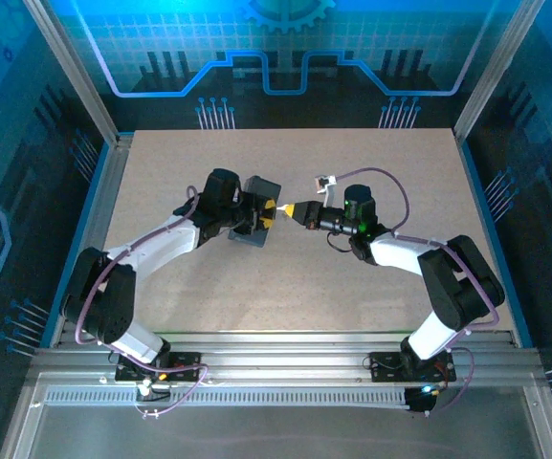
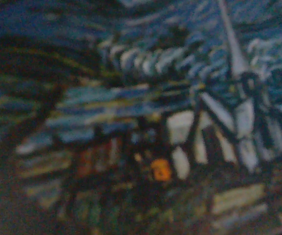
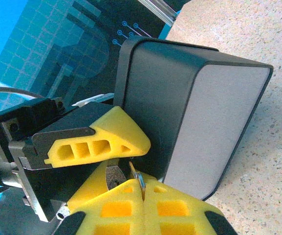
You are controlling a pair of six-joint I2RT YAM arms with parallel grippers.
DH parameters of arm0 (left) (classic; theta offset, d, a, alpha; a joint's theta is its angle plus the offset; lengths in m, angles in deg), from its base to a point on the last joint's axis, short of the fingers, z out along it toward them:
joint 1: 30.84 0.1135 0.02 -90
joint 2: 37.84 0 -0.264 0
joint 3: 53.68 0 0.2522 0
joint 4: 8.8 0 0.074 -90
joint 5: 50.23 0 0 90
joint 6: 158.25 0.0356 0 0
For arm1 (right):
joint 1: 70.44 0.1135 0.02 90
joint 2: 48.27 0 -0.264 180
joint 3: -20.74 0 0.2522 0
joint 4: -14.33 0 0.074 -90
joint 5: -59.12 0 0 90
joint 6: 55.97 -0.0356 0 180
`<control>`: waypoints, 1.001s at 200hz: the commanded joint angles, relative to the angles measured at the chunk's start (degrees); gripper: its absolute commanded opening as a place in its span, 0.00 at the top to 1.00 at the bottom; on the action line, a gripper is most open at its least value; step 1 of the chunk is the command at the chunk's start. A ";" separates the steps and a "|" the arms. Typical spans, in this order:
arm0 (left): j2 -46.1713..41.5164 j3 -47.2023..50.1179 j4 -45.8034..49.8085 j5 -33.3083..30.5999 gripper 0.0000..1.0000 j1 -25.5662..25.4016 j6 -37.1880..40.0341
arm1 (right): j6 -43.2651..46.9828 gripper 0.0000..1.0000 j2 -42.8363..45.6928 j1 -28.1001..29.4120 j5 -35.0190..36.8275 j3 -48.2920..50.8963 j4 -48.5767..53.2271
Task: Unlock the padlock with the key
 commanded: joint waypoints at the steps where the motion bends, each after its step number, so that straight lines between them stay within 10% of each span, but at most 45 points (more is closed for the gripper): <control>1: -3.03 0.90 -2.00 -0.64 1.00 1.02 -0.84 | -1.27 1.00 -0.17 0.64 0.18 -0.68 0.02; 200: -4.07 2.69 -4.21 -0.59 1.00 1.60 -2.07 | -4.39 1.00 -2.01 2.99 -3.69 -0.46 -3.62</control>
